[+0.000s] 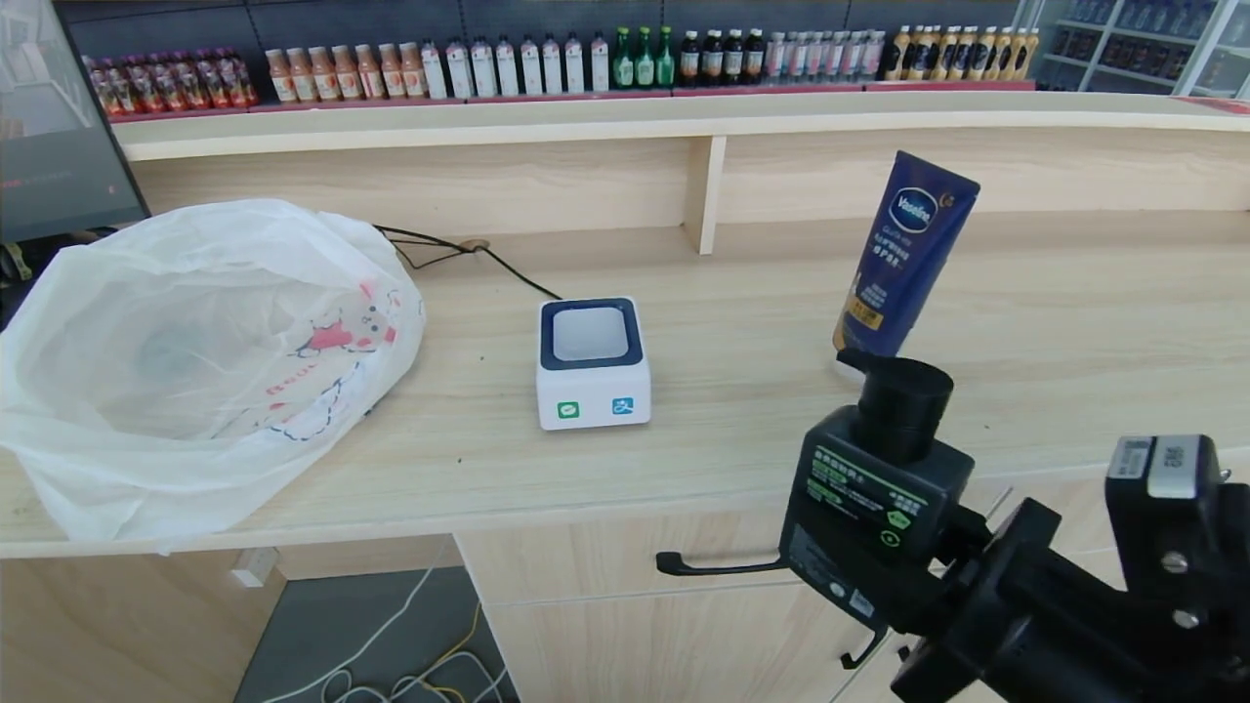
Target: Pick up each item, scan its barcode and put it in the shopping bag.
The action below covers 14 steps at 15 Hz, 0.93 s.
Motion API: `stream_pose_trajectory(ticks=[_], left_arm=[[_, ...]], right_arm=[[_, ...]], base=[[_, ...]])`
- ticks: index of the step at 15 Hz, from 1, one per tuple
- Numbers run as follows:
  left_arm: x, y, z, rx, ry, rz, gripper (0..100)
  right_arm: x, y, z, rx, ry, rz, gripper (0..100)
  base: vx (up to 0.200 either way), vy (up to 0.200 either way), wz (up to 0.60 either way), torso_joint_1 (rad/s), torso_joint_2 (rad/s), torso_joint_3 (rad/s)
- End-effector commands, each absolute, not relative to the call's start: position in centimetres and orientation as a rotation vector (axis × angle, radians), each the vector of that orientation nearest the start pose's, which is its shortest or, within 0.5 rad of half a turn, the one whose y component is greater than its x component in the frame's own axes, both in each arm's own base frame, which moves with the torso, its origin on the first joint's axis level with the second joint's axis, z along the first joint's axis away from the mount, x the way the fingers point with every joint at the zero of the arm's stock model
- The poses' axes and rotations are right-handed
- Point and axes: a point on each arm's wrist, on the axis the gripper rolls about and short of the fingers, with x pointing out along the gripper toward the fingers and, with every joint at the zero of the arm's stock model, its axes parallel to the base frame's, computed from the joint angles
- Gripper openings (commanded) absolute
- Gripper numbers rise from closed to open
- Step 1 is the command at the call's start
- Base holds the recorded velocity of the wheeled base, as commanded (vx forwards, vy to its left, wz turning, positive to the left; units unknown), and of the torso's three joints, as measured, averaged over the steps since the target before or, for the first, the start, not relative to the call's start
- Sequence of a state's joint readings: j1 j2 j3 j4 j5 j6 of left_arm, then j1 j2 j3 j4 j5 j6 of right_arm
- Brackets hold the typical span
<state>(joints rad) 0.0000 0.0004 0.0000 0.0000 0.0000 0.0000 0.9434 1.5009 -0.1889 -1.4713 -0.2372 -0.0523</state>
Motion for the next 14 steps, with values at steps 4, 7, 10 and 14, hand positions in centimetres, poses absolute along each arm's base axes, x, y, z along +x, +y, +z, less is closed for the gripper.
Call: stream_pose_trajectory(ticks=[4,7,10,14], left_arm=[[-2.3,0.0,7.5,0.000,0.000,0.002,100],[-2.3,0.0,7.5,0.000,0.000,0.000,100],[-2.3,0.0,7.5,0.000,0.000,0.000,100],[-2.3,0.0,7.5,0.000,0.000,0.000,100]], right_arm=[[10.7,15.3,18.8,0.273,-0.181,0.769,0],[11.1,16.3,19.8,0.409,-0.160,0.851,0],[11.3,16.8,19.7,0.557,-0.087,0.881,0],[11.0,16.9,19.9,0.627,-0.024,1.047,0]], base=[[0.000,0.000,0.00,0.000,0.00,0.000],[0.000,0.000,0.00,0.000,0.00,0.000],[0.000,0.000,0.00,0.000,0.00,0.000],[0.000,0.000,0.00,0.000,0.00,0.000]])
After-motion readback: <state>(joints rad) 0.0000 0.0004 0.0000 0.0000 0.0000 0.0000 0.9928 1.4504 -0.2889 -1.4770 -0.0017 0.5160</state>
